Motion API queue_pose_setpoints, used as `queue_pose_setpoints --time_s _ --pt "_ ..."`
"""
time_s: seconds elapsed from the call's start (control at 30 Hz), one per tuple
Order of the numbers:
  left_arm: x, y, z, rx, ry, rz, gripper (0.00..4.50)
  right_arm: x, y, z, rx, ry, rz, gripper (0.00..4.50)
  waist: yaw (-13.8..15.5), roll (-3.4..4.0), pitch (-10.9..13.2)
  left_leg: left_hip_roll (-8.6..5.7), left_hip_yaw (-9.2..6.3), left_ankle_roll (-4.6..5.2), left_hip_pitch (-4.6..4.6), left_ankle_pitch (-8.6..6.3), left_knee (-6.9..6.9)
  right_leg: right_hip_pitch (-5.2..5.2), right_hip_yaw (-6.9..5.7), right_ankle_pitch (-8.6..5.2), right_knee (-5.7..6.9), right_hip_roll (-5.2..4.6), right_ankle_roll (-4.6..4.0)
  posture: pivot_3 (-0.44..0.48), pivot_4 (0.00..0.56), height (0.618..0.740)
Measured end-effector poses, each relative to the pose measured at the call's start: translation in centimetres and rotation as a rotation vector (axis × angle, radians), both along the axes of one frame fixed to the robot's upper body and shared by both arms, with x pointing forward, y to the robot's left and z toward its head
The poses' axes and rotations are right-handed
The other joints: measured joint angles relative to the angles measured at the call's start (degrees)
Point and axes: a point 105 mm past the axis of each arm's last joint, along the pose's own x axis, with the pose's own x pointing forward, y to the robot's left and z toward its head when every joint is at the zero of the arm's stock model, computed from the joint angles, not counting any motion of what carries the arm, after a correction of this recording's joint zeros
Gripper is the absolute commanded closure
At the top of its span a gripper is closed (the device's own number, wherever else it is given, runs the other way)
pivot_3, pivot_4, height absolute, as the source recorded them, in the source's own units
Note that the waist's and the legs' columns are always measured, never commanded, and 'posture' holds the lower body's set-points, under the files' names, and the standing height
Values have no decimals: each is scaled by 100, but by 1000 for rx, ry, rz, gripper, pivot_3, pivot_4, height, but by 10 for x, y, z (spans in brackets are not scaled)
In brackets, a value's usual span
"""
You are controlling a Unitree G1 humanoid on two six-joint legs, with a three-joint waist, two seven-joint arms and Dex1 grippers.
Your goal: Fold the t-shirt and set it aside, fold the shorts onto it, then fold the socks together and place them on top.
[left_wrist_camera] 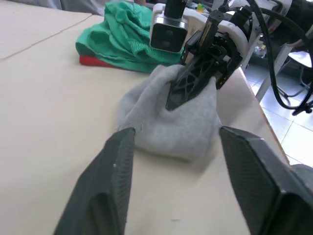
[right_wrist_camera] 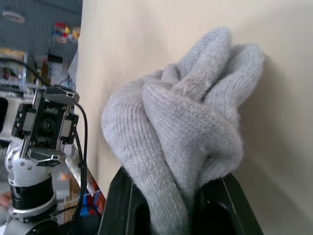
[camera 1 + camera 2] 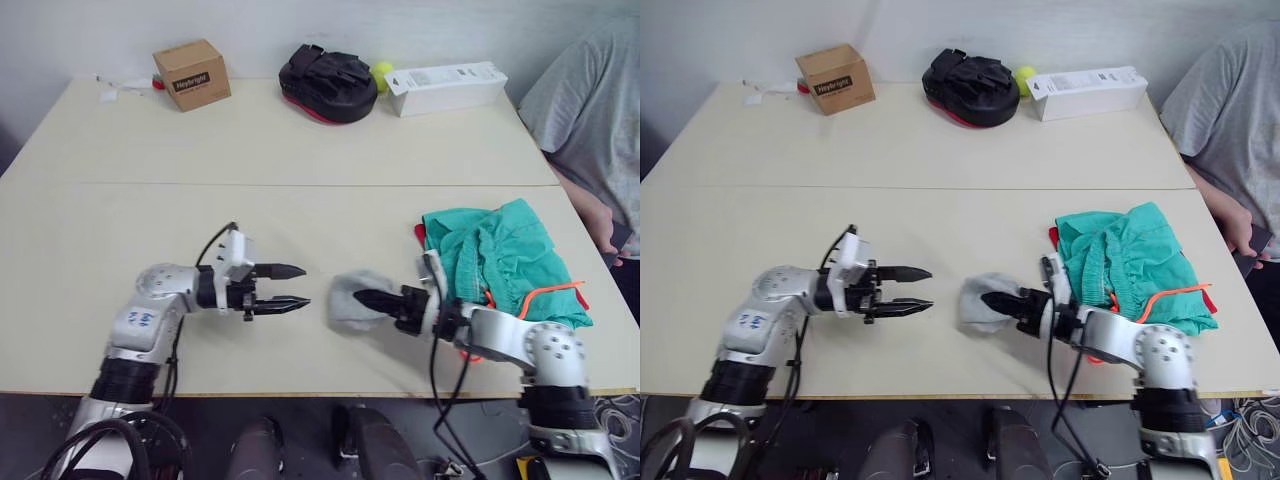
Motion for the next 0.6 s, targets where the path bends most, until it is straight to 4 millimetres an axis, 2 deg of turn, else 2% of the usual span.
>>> queue_pose_setpoints --time_s 0.07,0.23,0.33,0.4,0.6 --pt "-7 3 5 -14 -8 5 8 -7 -12 15 22 -47 -51 4190 1 2 1 0 0 1 0 -6 -1 -1 3 -7 -2 3 10 0 150 740" --pt "-11 5 8 -33 -8 38 0 -10 -41 54 79 -210 -235 4190 7 6 5 -1 0 11 7 -13 -3 2 7 -10 -2 4 20 0 150 740" --pt "-10 7 9 -48 -7 66 0 -2 -79 74 133 -265 -470 4190 15 6 6 -2 1 11 7 -13 -2 3 9 -9 -2 4 19 0 150 740" --pt "-9 5 11 -68 -32 73 0 -2 -99 77 162 -266 -587 4190 16 7 7 -2 0 8 8 -12 -6 3 9 -9 -2 5 18 0 150 740" --pt "-12 0 18 -102 -82 33 0 -8 -139 69 120 -222 -723 4190 2 30 21 -4 12 -9 10 -5 -8 2 21 -11 -3 6 18 0 150 740"
